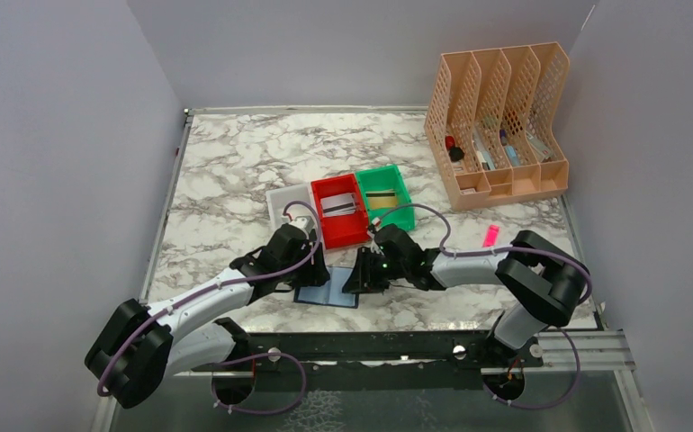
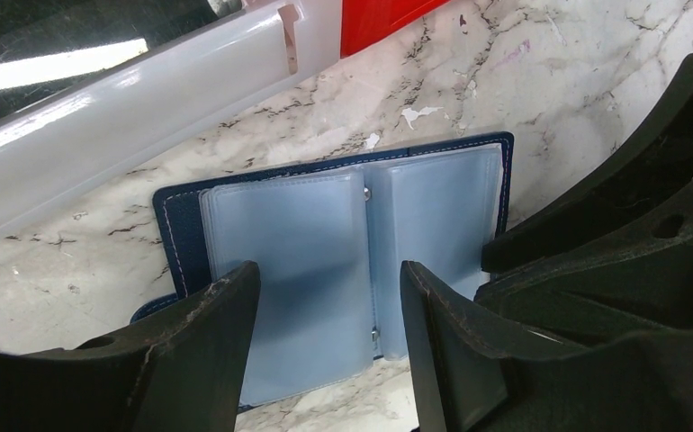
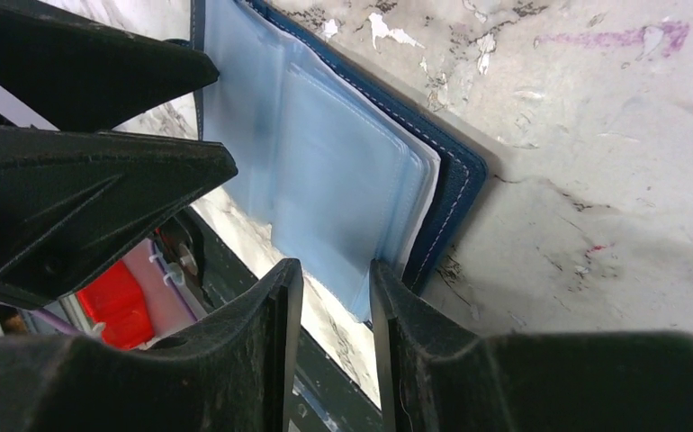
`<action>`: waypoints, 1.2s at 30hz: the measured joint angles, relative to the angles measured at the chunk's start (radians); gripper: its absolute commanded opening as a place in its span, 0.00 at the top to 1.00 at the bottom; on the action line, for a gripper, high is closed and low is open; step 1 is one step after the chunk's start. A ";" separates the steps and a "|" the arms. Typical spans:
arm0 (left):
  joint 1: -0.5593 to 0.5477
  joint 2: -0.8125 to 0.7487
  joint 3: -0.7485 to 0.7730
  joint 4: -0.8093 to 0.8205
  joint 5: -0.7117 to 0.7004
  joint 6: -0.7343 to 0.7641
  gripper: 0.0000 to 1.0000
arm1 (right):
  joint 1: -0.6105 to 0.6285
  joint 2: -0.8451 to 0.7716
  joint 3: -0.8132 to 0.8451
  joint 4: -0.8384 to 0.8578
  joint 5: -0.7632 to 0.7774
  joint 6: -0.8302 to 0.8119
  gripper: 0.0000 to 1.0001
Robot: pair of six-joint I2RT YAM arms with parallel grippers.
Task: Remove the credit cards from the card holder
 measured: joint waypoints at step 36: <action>0.000 -0.063 -0.069 0.041 0.016 -0.034 0.67 | 0.000 0.104 0.206 -0.095 -0.005 -0.079 0.52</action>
